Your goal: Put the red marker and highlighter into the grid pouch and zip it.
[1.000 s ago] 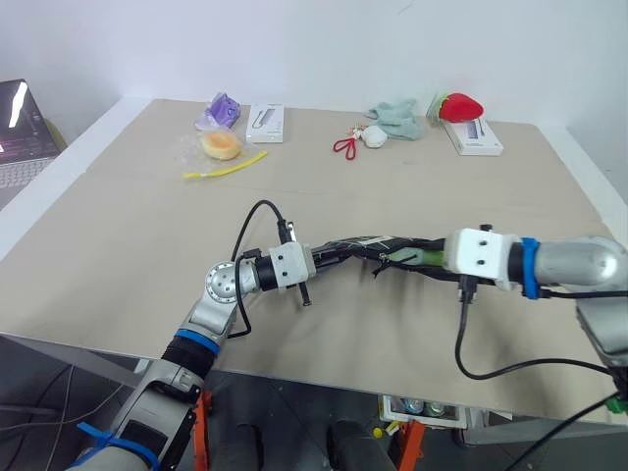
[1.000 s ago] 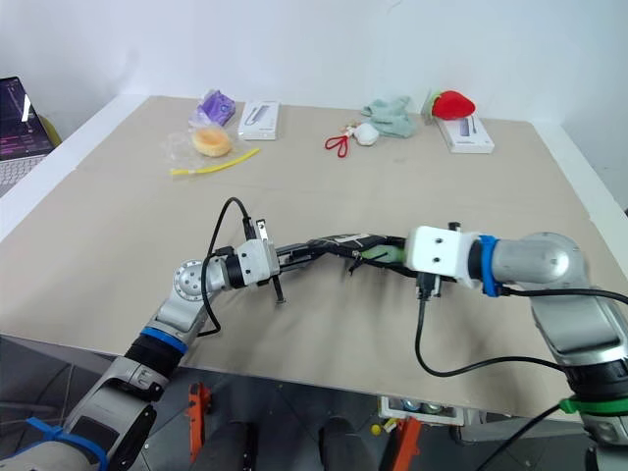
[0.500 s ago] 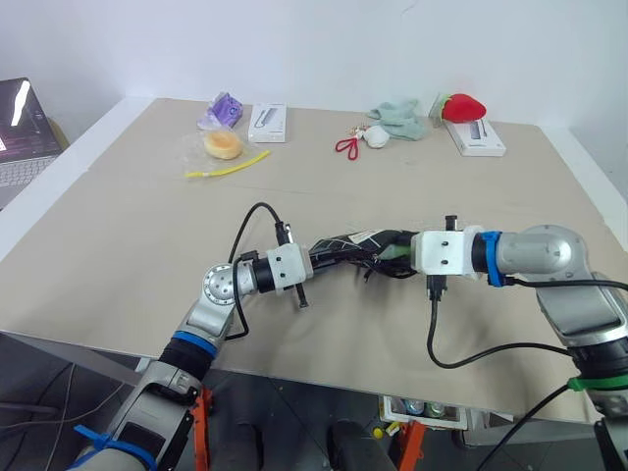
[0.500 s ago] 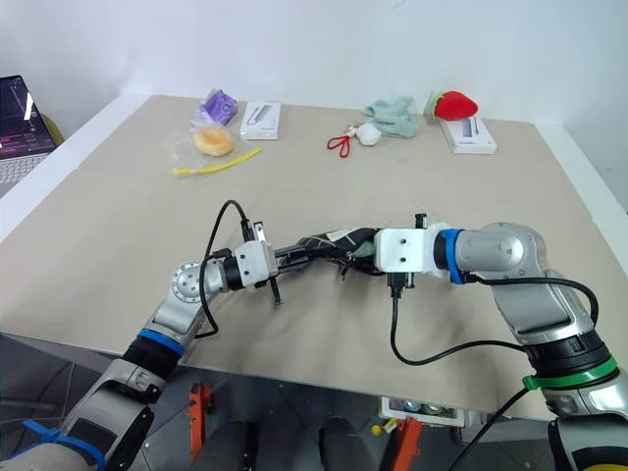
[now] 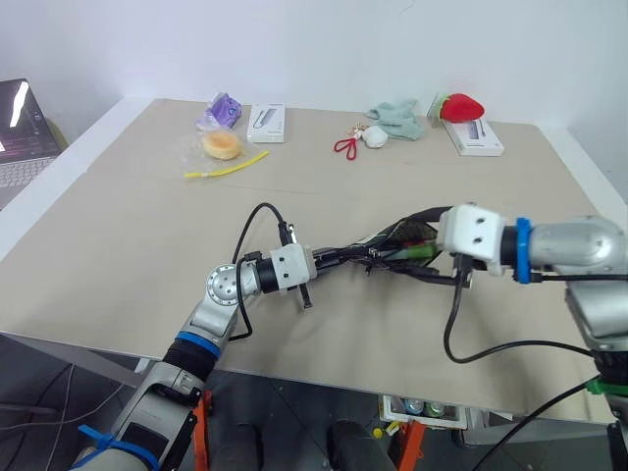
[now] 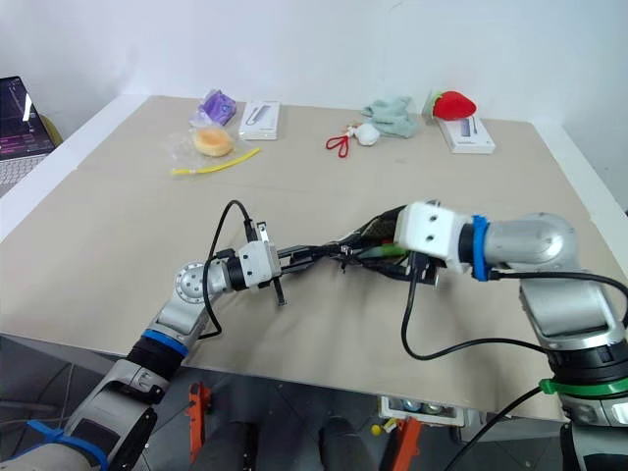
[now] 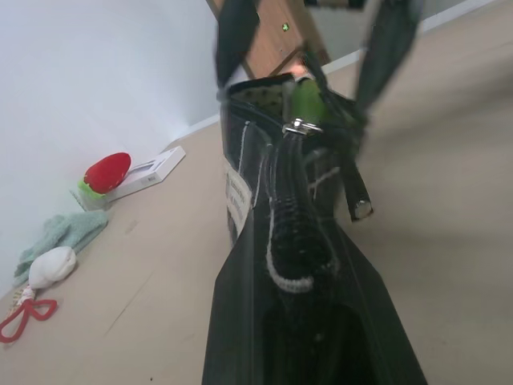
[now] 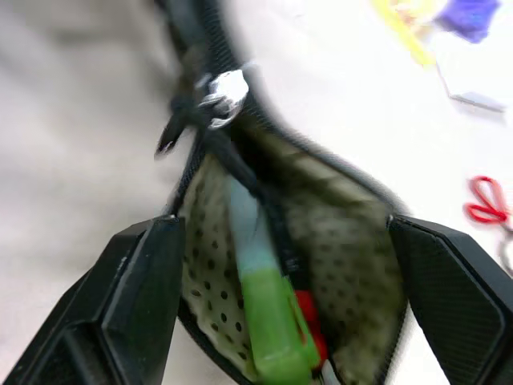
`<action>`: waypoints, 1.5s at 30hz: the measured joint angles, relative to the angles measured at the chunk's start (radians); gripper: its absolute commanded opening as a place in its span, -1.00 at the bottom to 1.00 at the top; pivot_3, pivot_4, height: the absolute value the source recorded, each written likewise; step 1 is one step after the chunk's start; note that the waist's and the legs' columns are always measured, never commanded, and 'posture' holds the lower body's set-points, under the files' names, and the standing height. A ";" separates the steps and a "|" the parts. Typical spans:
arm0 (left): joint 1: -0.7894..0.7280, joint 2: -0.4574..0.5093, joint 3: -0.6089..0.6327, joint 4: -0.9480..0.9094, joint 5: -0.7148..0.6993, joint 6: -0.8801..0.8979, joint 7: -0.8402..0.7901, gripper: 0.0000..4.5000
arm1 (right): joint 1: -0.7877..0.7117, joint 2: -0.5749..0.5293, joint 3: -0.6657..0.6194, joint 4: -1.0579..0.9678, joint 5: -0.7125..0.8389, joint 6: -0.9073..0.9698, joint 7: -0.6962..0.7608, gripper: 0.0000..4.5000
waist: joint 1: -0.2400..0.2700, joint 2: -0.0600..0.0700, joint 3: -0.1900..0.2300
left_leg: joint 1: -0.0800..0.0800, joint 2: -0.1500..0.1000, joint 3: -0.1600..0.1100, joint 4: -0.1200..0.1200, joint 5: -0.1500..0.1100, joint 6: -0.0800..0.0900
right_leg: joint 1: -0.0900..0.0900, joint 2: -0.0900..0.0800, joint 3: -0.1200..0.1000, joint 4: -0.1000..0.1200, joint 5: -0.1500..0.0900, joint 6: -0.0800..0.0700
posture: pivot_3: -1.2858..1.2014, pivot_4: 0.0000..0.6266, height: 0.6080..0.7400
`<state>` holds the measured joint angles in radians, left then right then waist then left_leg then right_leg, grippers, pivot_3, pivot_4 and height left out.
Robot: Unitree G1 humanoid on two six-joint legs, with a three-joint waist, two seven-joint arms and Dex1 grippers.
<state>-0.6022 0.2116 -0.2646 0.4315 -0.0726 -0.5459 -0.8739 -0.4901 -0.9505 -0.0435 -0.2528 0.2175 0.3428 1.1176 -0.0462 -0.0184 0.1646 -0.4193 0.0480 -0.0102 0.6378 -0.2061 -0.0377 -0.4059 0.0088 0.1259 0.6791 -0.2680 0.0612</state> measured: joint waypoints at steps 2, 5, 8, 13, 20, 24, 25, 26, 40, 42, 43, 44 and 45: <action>0.000 0.000 0.000 -0.001 0.000 0.000 0.000 -1.00 | -0.004 -0.014 -0.044 -0.023 0.065 0.064 0.011 0.93 | 0.000 0.000 0.000 | 0.000 0.000 0.000 0.000 0.000 0.000 | 0.000 0.000 0.000 0.000 0.000 0.000 | 0.03 -0.52 0.82; 0.000 0.000 0.000 -0.002 0.000 0.001 0.000 -1.00 | -0.014 -0.021 -0.084 -0.071 0.146 0.142 0.014 0.93 | -0.001 0.000 0.000 | 0.000 0.000 0.000 0.000 0.000 0.000 | 0.000 0.000 0.000 0.000 0.000 0.000 | 0.03 -0.52 0.82; 0.000 -0.001 -0.001 -0.002 0.000 0.001 0.000 -1.00 | -0.012 -0.020 -0.078 -0.127 0.191 0.186 0.009 0.93 | -0.001 0.000 0.000 | 0.000 0.000 0.000 0.000 0.000 0.000 | 0.000 0.000 0.000 0.000 0.000 0.001 | 0.03 -0.52 0.82; 0.000 -0.003 -0.002 -0.002 0.000 0.002 0.000 -1.00 | 0.026 -0.006 0.013 -0.163 0.167 0.173 -0.011 0.83 | 0.000 0.000 0.000 | 0.000 0.000 0.000 0.000 0.000 0.000 | 0.000 0.000 0.000 0.000 -0.001 0.002 | 0.03 -0.52 0.82; 0.000 -0.002 -0.002 -0.003 0.002 0.004 0.001 -1.00 | 0.049 -0.006 0.084 -0.111 0.068 0.076 -0.013 -0.48 | 0.000 0.000 0.000 | 0.000 0.000 0.000 0.000 0.000 0.000 | 0.000 0.000 0.000 0.000 -0.002 0.003 | 0.03 -0.52 0.82; 0.000 -0.002 -0.002 -0.010 0.004 0.006 0.003 -1.00 | 0.047 -0.006 0.082 -0.101 0.065 0.063 -0.010 -0.99 | 0.000 0.000 0.000 | 0.000 0.000 0.000 0.000 0.000 0.000 | 0.000 0.000 0.000 0.000 -0.002 0.003 | 0.03 -0.52 0.82; 0.000 -0.002 -0.002 -0.010 0.005 0.007 0.004 -1.00 | 0.046 -0.007 0.077 -0.093 0.069 0.064 -0.009 -0.99 | 0.000 0.000 0.000 | 0.000 0.000 0.000 0.000 0.000 0.000 | 0.000 0.000 0.000 0.000 -0.002 0.003 | 0.03 -0.52 0.82; 0.000 -0.002 -0.002 -0.010 0.005 0.007 0.004 -1.00 | 0.045 -0.007 0.072 -0.089 0.073 0.065 -0.009 -0.99 | 0.000 0.000 0.000 | 0.000 0.000 0.000 0.000 0.000 0.000 | 0.000 0.000 0.000 0.000 -0.002 0.003 | 0.03 -0.52 0.82; 0.001 0.000 -0.004 -0.024 0.005 0.007 0.014 -1.00 | 0.084 -0.138 -0.136 0.180 0.102 0.033 0.018 -0.99 | -0.004 0.001 0.000 | 0.001 0.000 0.000 0.000 0.000 0.000 | 0.000 0.001 0.000 0.000 -0.001 0.002 | 0.03 -0.52 0.82; 0.001 0.000 -0.004 -0.023 0.005 0.007 0.014 -1.00 | 0.089 -0.150 -0.144 0.181 0.102 0.030 0.018 -0.99 | -0.001 0.002 0.000 | 0.001 0.000 0.000 0.000 0.000 0.001 | 0.000 0.000 0.000 0.001 -0.002 0.003 | 0.03 -0.52 0.82; 0.000 0.000 -0.004 -0.021 0.005 0.007 0.013 -1.00 | 0.091 -0.154 -0.154 0.181 0.102 0.030 0.016 -0.99 | -0.001 0.002 0.000 | 0.001 0.000 0.000 0.000 0.000 0.001 | 0.000 0.000 0.000 0.001 -0.002 0.004 | 0.03 -0.52 0.82; 0.000 0.000 -0.004 -0.020 0.005 0.007 0.013 -1.00 | 0.092 -0.157 -0.158 0.181 0.102 0.030 0.015 -0.99 | -0.001 0.002 0.000 | 0.001 0.000 0.000 0.000 0.000 0.001 | 0.000 0.000 0.000 0.001 -0.002 0.004 | 0.03 -0.52 0.82; 0.000 0.000 -0.004 -0.020 0.005 0.007 0.013 -1.00 | 0.092 -0.157 -0.159 0.181 0.102 0.030 0.015 -0.99 | -0.001 0.002 0.000 | 0.001 0.000 0.000 0.000 0.000 0.001 | 0.000 0.000 0.000 0.001 -0.002 0.004 | 0.03 -0.52 0.82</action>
<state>-0.6019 0.2117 -0.2688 0.4111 -0.0678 -0.5390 -0.8609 -0.3979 -1.1077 -0.2020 -0.0720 0.3198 0.3725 1.1325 -0.0474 -0.0164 0.1649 -0.4188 0.0481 -0.0099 0.6382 -0.2056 -0.0369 -0.4058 0.0091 0.1263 0.6798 -0.2703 0.0655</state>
